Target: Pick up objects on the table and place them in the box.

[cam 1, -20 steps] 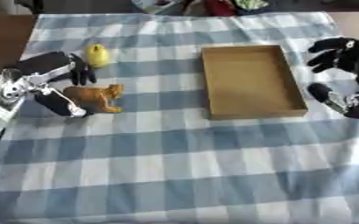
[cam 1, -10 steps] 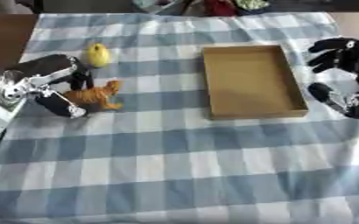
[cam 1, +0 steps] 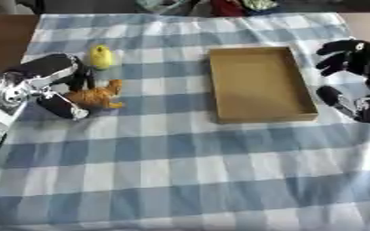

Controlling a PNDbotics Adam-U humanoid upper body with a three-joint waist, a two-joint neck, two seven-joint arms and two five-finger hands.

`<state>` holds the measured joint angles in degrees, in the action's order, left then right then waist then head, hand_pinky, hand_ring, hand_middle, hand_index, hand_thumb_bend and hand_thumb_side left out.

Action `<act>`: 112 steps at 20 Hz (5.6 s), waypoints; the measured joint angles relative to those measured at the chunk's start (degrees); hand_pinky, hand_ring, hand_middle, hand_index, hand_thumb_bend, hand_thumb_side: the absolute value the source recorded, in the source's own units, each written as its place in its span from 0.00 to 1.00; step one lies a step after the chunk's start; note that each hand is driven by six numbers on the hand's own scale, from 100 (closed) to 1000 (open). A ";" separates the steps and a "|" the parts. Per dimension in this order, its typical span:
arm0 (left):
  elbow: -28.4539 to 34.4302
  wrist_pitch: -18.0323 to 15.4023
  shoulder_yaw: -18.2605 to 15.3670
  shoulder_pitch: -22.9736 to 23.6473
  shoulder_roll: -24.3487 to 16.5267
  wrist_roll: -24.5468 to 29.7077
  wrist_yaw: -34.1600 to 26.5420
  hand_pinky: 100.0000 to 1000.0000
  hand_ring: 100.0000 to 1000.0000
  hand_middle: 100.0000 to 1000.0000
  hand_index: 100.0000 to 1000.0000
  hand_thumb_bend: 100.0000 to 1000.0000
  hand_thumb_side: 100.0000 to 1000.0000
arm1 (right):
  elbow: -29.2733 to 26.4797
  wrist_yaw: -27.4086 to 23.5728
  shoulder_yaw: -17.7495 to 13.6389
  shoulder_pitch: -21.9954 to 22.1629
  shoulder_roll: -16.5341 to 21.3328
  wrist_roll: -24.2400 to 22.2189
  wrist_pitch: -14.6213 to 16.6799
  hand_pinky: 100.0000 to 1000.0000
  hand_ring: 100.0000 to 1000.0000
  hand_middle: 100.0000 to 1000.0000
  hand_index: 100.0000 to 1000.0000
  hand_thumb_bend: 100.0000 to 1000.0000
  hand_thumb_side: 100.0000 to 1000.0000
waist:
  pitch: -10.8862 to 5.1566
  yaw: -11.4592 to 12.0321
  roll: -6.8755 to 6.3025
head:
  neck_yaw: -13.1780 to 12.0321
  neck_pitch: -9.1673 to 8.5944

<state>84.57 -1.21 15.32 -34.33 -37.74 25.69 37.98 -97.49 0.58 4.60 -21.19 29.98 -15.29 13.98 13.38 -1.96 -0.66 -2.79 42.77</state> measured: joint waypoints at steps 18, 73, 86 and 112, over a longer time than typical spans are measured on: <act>0.65 0.03 1.31 -15.06 5.63 -1.47 1.93 0.50 0.35 0.20 0.40 0.03 0.00 | 0.01 -0.22 1.03 -0.48 -0.31 -1.28 0.05 0.63 0.68 0.73 0.83 0.37 0.33 | 0.00 -2.56 -0.68 | -0.33 -0.06; -10.76 -0.60 5.19 -24.75 18.75 -2.79 7.85 0.58 0.51 0.48 0.69 0.46 0.12 | 0.70 -1.01 8.85 -4.58 -3.06 -10.47 1.06 0.63 0.68 0.73 0.83 0.37 0.36 | 1.48 -9.15 -1.33 | -2.68 -2.10; -20.59 4.32 -2.73 -23.49 9.67 -10.30 18.59 0.62 0.50 0.48 0.70 0.46 0.05 | 0.90 -0.99 7.93 -2.99 -2.99 -9.47 1.03 0.63 0.68 0.73 0.83 0.36 0.36 | 1.12 -8.46 -1.05 | -1.99 -2.08; -33.90 3.69 -7.63 -19.89 6.01 -6.44 25.18 0.66 0.49 0.46 0.68 0.41 0.01 | 1.04 -0.93 7.05 -2.46 -2.99 -8.79 1.01 0.63 0.67 0.73 0.83 0.36 0.37 | 1.12 -7.78 -0.84 | -4.55 -1.99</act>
<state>50.67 2.48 7.69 -54.22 -31.73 19.25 63.15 -96.45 -0.35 11.65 -23.64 26.99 -24.08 14.98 14.50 -9.74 -1.50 -7.34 40.78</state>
